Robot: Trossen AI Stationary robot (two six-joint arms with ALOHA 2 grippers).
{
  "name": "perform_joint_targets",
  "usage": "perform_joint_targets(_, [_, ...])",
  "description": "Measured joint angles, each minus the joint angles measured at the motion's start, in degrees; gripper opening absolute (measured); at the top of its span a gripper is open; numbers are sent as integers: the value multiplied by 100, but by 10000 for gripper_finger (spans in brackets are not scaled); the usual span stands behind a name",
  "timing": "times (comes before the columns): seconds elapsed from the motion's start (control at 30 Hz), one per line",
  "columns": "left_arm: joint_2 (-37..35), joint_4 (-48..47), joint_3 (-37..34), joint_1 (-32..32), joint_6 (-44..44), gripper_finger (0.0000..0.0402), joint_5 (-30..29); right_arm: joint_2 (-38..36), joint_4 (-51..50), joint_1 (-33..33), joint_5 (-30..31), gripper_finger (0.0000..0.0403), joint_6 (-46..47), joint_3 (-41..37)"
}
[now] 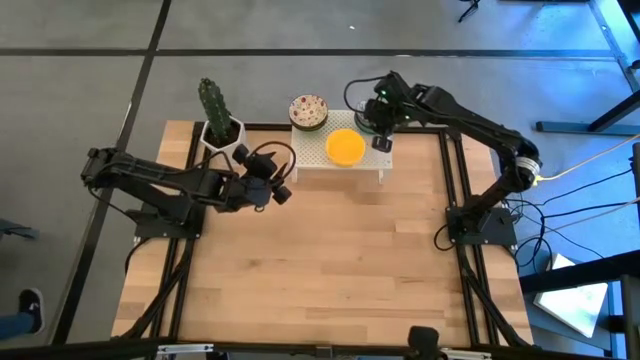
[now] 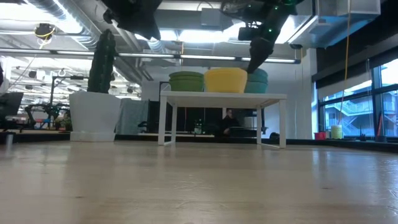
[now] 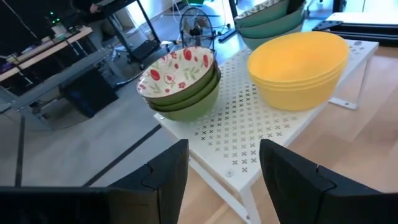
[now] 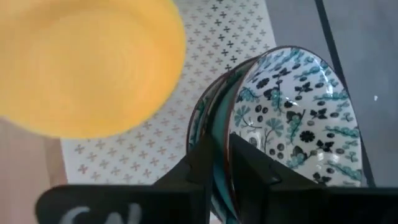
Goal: Pick & Place Mini bowls
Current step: Stack the blue patterned bowl on top of the other blue patterned bowls on the shelf
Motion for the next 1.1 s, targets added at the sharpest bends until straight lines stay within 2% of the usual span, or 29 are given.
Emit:
perform_joint_targets(0.17, [0,-2,0,110,0,191,11,-35,-82,2,-19,52,-31,0])
perform_joint_targets(0.33, [0,-119,0,110,-2,191,145,-35,-89,11,-78,53,324,5])
perform_joint_targets(0.5, [0,-134,0,111,-12,191,180,-35,-222,13,-143,57,633,371])
perform_joint_targets(0.73, [0,-167,0,110,-7,191,181,-59,-331,15,-496,118,1009,1076])
perform_joint_targets(0.93, [0,-364,0,110,-36,191,181,-48,-435,15,-510,151,1307,784])
perform_joint_targets(1.1, [0,-450,0,110,-109,191,180,-37,-343,15,432,146,1277,445])
